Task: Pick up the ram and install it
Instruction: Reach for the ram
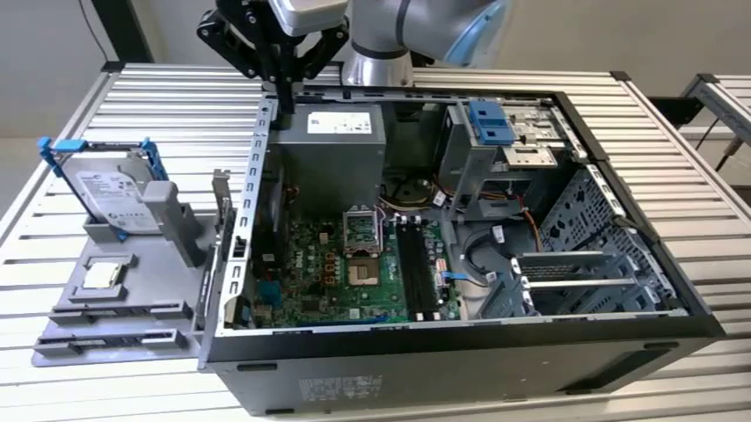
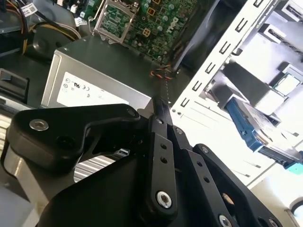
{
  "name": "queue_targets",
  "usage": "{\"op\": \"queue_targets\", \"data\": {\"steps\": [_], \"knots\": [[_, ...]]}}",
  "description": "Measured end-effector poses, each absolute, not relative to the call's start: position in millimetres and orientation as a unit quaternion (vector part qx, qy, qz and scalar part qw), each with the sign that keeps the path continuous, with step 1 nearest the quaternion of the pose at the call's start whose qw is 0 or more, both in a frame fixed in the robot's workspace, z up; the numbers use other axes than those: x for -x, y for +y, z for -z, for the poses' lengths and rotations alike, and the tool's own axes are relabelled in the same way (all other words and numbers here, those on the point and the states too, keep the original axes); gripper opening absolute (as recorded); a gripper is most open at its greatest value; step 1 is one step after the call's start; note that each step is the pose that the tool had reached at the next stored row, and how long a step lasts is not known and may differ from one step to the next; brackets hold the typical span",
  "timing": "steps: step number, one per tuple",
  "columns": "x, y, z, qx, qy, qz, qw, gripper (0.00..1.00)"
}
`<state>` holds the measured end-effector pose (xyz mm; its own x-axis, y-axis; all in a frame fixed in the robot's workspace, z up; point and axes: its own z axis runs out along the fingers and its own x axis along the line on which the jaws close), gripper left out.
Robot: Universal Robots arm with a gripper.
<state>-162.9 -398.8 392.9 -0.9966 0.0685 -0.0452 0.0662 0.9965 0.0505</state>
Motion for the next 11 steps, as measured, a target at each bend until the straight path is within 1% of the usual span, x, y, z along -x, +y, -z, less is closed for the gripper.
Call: {"op": "queue_targets", "data": {"steps": [5, 11], "knots": [[171, -399, -393, -0.033, 0.999, -0.025, 0.027, 0.00], [180, -399, -394, -0.033, 0.999, -0.025, 0.029, 0.00]]}}
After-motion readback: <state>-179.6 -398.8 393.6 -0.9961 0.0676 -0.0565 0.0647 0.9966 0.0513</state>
